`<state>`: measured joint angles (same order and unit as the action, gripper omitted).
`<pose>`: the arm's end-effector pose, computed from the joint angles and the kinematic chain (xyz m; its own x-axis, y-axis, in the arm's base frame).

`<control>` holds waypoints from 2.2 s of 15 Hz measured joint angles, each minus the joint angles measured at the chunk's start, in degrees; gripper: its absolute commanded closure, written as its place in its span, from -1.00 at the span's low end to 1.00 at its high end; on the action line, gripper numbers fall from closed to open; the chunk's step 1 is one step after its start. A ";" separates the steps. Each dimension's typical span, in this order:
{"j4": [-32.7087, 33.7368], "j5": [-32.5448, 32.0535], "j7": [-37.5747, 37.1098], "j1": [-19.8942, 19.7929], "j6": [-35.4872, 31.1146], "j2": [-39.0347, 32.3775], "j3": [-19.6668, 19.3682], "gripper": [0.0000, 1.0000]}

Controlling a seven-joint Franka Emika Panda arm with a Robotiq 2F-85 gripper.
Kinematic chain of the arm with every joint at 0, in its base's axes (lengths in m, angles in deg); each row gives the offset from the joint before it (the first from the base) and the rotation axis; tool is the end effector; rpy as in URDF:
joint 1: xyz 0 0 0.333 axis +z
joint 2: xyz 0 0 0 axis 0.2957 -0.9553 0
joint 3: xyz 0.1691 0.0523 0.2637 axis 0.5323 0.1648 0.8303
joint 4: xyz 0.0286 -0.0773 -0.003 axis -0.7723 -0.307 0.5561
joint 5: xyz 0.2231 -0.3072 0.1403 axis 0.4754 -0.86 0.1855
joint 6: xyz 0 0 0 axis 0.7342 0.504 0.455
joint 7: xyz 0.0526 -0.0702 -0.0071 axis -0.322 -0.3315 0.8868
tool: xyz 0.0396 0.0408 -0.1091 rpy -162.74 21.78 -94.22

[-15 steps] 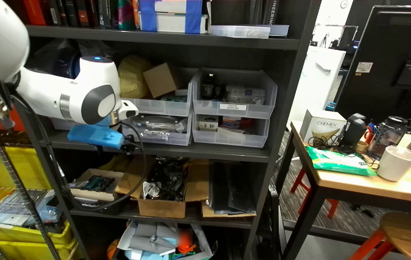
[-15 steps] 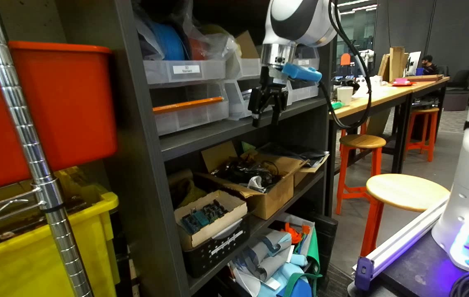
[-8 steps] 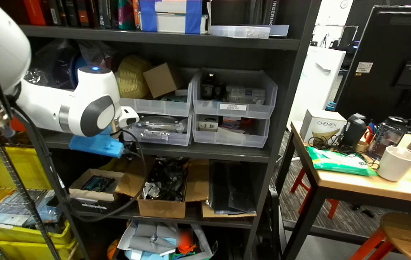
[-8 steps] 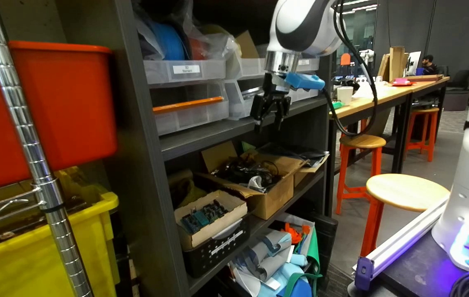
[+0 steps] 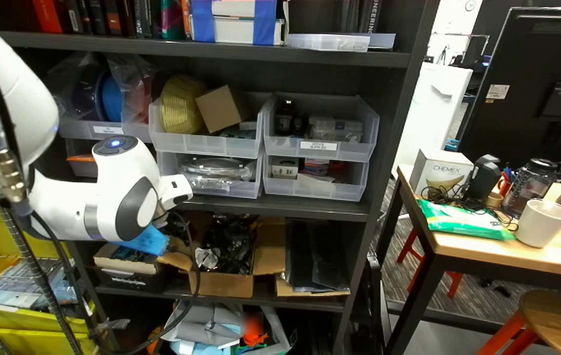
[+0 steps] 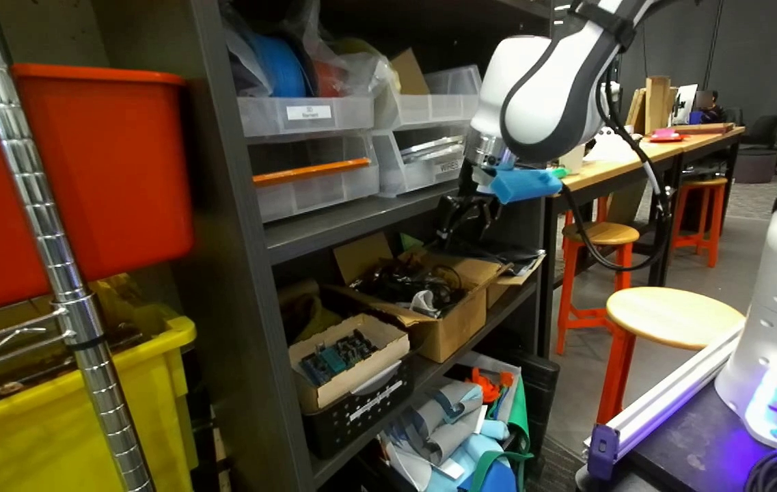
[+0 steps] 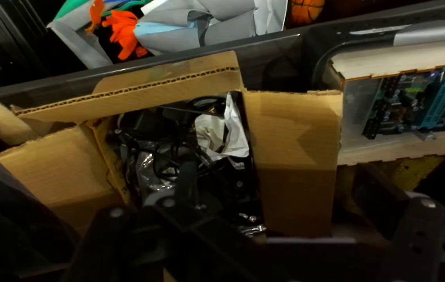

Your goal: Put the white item on the stool

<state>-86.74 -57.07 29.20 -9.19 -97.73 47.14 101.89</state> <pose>0.3844 0.1553 0.2850 0.9271 0.0677 0.3688 0.1025 -0.9919 -0.0756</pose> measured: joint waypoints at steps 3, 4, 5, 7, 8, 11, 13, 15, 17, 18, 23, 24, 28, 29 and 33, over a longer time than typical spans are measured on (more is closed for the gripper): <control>1.14 -8.44 -7.64 -8.79 -2.72 -1.70 6.12 -1.00; 1.43 -11.61 -10.39 -11.70 -3.11 -1.75 7.98 -1.00; 1.74 -14.69 -13.05 -14.32 -3.17 -1.74 9.63 -1.00; 1.88 -20.32 -17.89 -18.19 -3.02 -1.76 12.15 -1.00; 1.87 -22.84 -19.91 -19.43 -2.71 -1.87 12.92 -1.00; 1.84 -31.25 -25.71 -21.87 -1.52 -2.49 14.46 -1.00; 1.83 -34.76 -28.12 -23.34 -1.43 -2.59 15.21 -1.00; 1.84 -34.99 -28.15 -23.65 -1.39 -2.59 15.42 -1.00; 1.84 -34.99 -28.15 -23.66 -1.36 -2.59 15.52 -1.00; 1.84 -34.98 -28.15 -23.63 -1.37 -2.59 15.53 -1.00; 2.19 -32.45 -26.36 -21.17 9.17 -2.39 15.47 -1.00; 2.46 -31.24 -25.60 -20.06 12.48 -2.14 15.45 -1.00; 2.62 -26.95 -22.52 -11.28 23.55 1.63 11.85 -1.00; 2.72 -26.74 -22.21 -9.13 25.52 3.26 10.99 -1.00; 2.66 -26.50 -20.53 -3.22 29.25 11.13 9.20 -1.00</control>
<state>-84.08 -83.57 8.67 -12.41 -68.48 58.27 111.09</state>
